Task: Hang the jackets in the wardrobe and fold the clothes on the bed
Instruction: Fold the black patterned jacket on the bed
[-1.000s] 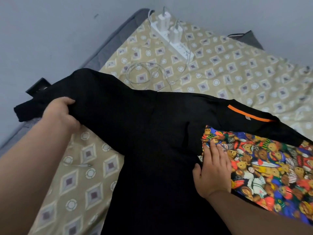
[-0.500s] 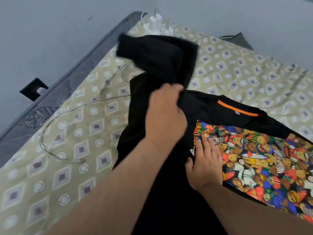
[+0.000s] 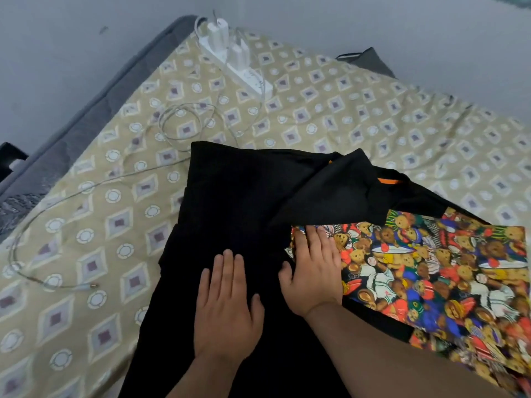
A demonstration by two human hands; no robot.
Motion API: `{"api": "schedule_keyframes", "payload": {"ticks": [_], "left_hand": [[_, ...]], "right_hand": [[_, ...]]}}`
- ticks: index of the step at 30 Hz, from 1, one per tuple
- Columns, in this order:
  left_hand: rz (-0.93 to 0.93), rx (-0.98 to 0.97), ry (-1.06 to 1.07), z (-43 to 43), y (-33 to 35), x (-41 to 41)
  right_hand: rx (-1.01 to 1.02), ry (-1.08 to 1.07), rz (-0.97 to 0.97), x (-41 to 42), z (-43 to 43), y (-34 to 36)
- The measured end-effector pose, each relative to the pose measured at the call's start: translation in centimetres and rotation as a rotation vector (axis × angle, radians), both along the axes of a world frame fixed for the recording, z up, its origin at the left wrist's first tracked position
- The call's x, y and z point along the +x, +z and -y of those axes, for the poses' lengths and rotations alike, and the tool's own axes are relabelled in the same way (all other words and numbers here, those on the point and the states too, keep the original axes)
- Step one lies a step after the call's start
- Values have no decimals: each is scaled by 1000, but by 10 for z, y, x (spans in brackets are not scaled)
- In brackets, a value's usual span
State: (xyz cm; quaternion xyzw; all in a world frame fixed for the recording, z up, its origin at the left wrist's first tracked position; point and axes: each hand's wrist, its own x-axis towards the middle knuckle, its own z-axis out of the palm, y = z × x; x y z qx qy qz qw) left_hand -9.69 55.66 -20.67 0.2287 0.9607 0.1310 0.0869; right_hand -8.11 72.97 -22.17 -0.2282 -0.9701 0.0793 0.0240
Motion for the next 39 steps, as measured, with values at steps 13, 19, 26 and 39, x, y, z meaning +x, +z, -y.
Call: {"api": "schedule_keyframes", "payload": {"ticks": [13, 19, 26, 39], "left_hand": [[-17, -81, 36, -6, -12, -3], [-48, -90, 42, -7, -14, -3], [-71, -81, 45, -7, -16, -1], [-83, -34, 149, -9, 8, 26]], "right_hand": [[-1495, -1145, -857, -41, -120, 88], [-1481, -1092, -593, -15, -164, 87], [-1200, -1102, -466, 67, -172, 69], [-1180, -949, -448, 130, -164, 47]]}}
